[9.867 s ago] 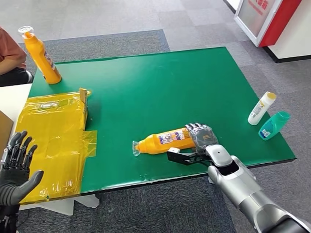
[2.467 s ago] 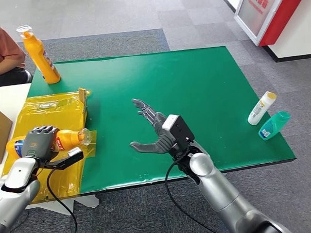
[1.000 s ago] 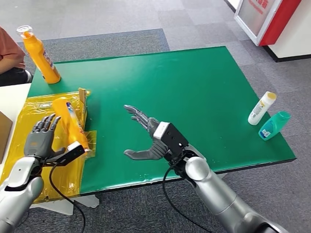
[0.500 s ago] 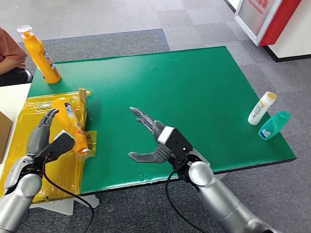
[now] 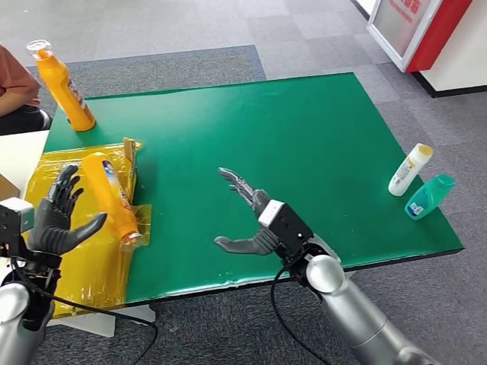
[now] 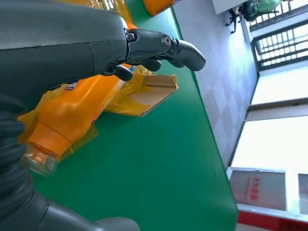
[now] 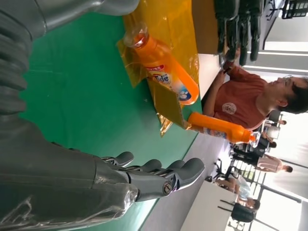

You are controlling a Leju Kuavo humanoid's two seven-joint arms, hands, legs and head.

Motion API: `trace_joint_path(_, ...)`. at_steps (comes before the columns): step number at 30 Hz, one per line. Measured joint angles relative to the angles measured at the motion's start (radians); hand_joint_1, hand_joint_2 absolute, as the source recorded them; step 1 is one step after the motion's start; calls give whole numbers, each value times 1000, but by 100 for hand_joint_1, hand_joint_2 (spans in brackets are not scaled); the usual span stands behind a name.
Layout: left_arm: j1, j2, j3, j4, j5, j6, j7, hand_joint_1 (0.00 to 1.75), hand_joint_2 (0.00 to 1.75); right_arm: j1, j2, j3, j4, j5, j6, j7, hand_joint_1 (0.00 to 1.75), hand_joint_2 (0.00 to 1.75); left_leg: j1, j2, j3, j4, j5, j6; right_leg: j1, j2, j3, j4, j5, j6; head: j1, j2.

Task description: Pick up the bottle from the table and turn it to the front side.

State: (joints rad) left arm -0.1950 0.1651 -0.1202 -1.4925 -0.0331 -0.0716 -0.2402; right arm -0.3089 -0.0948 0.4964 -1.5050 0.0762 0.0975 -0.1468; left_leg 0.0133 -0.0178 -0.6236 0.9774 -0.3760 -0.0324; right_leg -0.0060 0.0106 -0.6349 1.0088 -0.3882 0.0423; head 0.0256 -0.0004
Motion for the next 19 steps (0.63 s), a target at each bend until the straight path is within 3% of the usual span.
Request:
trace_joint_path(8,94,0,77,-74,189,-100,-4,0,175,-59,-75,-25,14,-45,52,36,0,175,0,0,0,0,0,0,0,0,0,0,0,0,0,0)
trace_joint_path(19,181,16,109,-144,253,-171,-15,0,175,-107,-201,-144,70,-216,173,45,0,175,0,0,0,0,0,1,0,0,0,0,0,0,0,0)
